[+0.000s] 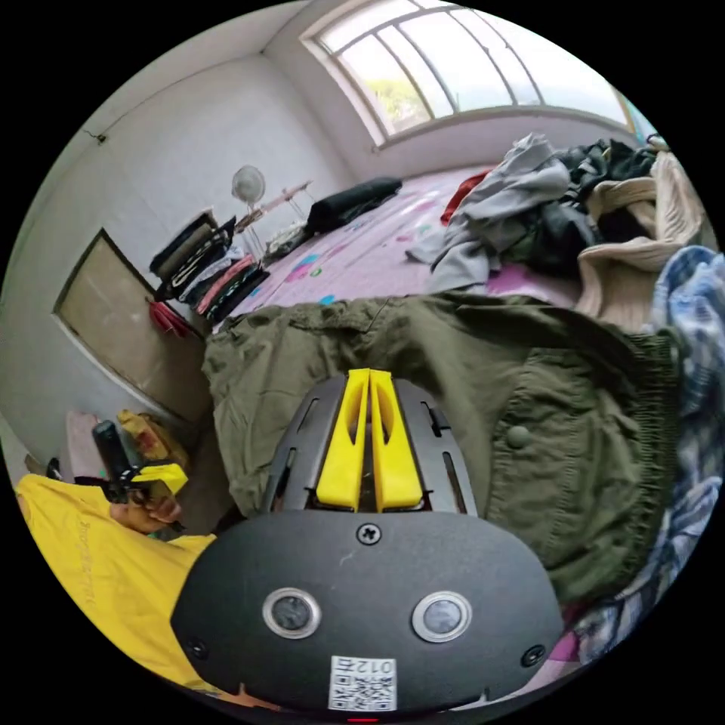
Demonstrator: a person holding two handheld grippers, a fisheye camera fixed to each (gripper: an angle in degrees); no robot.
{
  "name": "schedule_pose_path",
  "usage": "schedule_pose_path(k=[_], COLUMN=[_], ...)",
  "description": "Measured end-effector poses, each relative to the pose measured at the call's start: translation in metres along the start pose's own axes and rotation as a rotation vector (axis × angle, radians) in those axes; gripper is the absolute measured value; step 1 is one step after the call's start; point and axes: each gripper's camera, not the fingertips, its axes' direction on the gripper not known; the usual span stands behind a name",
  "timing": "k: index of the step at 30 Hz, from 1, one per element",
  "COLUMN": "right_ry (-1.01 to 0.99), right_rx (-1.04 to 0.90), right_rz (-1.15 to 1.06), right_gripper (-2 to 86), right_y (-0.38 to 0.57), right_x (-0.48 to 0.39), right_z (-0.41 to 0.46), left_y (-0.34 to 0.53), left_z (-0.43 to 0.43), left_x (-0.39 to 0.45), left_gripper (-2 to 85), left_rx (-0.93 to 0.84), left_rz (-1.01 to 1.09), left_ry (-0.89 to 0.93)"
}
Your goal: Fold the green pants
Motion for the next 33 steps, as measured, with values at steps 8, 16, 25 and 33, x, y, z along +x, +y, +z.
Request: schedule_pose_path(k=[8,16,25,33], right_ry=[0.491,0.307,0.111,0.253], right_rx=[-0.168,-0.207,-0.101,-0.099], right_rz=[-0.243,0.15,0.258,-0.084], right_gripper=[0.3,-0.2,0.2,0.2], right_y=[-0.05,-0.081,-0.064,0.021], right_x=[0.011,0.123,0.134,0.036], right_z=[0.007,0.024,-0.012,-0.063], left_y=[-0.106,-0.109,-0.116,-0.124], left_z=[0.128,0.165,0.159,0.154], left_x=[0.015,-0.021,-0.038,-0.057], left_gripper=[0.0,-0.1,-0.2,-0.2], left_rx=[-0.444,-0.525,-0.482,-0.479], left_rz=[0.266,0.179,0.143,0.088], left_ry=[0.101,0.22,0.263,0.319])
